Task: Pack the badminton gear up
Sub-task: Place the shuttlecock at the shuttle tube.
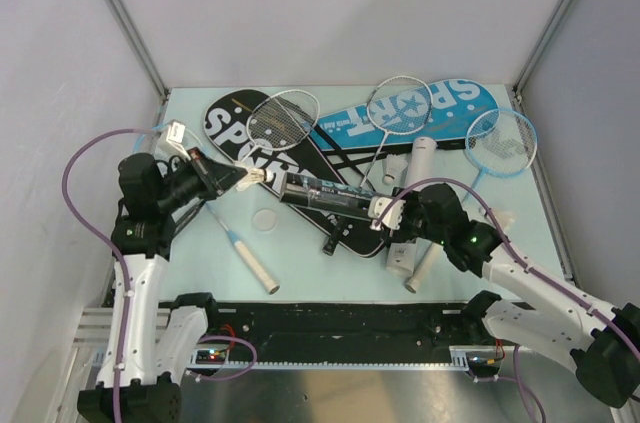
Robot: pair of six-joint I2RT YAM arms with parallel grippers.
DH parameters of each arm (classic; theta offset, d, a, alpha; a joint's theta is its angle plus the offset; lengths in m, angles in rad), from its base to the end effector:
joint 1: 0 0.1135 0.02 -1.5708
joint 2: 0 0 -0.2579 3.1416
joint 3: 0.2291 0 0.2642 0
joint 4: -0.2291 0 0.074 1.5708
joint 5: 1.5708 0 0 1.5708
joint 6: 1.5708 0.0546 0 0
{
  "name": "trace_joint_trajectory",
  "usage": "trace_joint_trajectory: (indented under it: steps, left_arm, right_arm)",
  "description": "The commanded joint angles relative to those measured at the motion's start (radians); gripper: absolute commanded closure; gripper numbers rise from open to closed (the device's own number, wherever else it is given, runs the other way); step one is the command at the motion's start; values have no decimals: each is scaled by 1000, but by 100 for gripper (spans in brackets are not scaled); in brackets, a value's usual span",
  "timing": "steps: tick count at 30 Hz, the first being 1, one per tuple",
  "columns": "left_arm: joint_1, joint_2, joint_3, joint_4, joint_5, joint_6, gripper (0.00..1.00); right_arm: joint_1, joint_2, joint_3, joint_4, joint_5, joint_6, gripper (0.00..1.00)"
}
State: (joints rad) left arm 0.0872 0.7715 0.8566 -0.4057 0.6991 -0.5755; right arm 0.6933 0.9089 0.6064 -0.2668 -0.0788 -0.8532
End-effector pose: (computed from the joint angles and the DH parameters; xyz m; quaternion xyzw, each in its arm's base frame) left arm 0.1986 -0.0179 0.3385 -0.0583 0.7856 -0.4024 0.4664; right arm 0.1766 0.1523 0.2283 -0.6258 0.6141 -0.0039 0.4809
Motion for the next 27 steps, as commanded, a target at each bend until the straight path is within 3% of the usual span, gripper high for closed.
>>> trace_joint_trajectory:
  steps: [1, 14, 27]
  left_arm:
    - [-40, -36, 55, -6, 148, 26, 100]
    - [-154, -53, 52, 5, 227, -42, 100]
    - [-316, -49, 48, 72, 150, -126, 100]
  right_arm:
    - [-10, -20, 52, 23, -14, -34, 76]
    - [-5, -90, 33, 96, -121, 1, 77]
    - [55, -93, 16, 193, -190, 33, 77]
